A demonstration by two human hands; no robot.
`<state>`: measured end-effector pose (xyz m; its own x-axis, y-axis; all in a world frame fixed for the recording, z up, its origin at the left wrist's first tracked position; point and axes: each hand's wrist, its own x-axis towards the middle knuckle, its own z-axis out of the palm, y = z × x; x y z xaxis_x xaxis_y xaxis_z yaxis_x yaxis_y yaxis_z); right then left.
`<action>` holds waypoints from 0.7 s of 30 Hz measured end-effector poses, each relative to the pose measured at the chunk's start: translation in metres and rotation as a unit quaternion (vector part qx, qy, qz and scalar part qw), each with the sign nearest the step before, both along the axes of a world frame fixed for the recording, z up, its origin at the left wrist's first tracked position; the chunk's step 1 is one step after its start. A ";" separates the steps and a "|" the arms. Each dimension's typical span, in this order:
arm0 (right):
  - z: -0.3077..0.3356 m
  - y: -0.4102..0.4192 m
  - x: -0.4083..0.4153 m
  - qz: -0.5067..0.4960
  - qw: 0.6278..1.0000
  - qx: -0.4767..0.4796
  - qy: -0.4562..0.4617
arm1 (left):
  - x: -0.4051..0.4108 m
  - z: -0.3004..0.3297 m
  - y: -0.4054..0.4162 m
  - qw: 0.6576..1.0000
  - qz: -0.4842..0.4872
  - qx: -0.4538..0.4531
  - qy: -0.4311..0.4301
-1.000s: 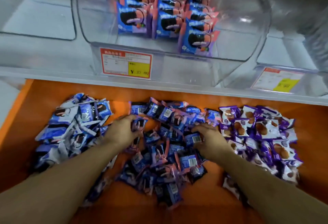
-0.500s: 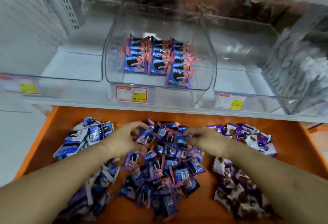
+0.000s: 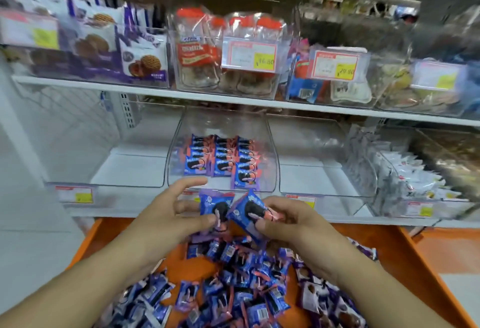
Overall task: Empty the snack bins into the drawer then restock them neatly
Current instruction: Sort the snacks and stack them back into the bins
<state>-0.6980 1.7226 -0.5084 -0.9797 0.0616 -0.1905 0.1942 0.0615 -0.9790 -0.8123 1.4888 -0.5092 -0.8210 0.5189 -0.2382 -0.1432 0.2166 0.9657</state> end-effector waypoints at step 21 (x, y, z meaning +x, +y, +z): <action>-0.002 -0.021 -0.047 -0.091 0.946 0.304 0.068 | -0.026 -0.009 0.022 0.999 -0.030 -0.006 0.010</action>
